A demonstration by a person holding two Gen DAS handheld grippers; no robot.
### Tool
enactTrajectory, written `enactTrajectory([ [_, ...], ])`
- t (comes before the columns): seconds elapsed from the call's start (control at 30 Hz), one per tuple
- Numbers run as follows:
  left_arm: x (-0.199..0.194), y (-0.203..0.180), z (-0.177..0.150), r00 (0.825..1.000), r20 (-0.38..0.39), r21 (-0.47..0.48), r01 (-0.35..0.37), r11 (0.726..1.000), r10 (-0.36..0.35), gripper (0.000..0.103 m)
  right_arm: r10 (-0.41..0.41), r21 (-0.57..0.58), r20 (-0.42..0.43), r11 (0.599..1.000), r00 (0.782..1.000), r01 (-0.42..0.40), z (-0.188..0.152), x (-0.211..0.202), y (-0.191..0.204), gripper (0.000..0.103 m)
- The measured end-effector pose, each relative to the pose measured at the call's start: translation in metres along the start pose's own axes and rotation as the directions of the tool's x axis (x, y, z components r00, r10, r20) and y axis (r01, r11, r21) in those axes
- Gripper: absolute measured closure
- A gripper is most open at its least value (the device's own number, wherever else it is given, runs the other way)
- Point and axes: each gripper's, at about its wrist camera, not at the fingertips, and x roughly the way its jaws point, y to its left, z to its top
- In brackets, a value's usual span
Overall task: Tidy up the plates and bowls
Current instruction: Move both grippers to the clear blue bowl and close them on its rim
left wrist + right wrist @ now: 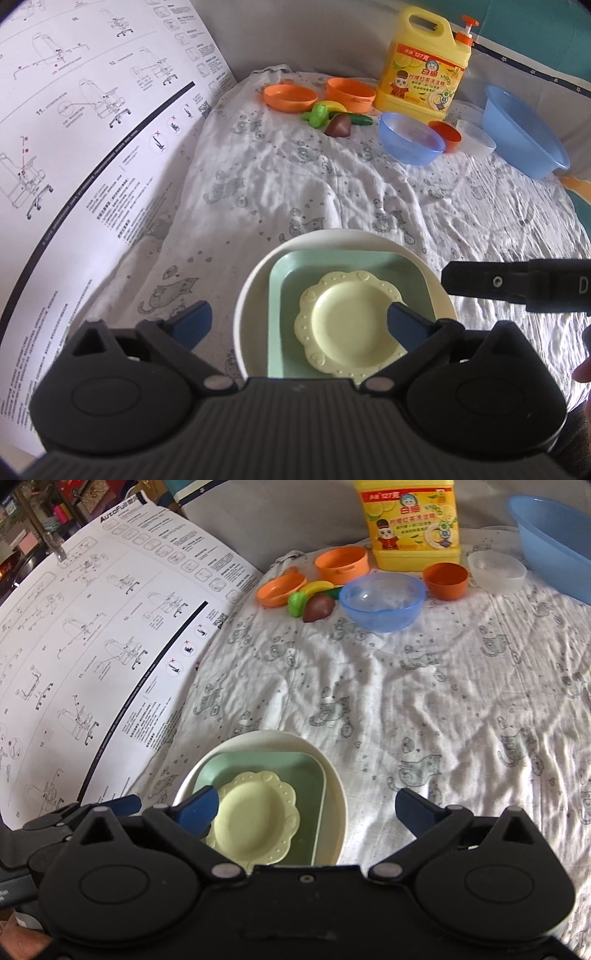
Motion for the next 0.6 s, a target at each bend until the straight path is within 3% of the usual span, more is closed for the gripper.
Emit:
enactTrajectory([
  [0.6, 0.030, -0.048, 0.050, 1.000, -0.025, 0.014, -0.008, 1.000, 0.009, 0.000, -0.075, 0.136, 0.068, 0.989, 0.995, 0.065, 0.015, -0.019, -0.076, 0.000],
])
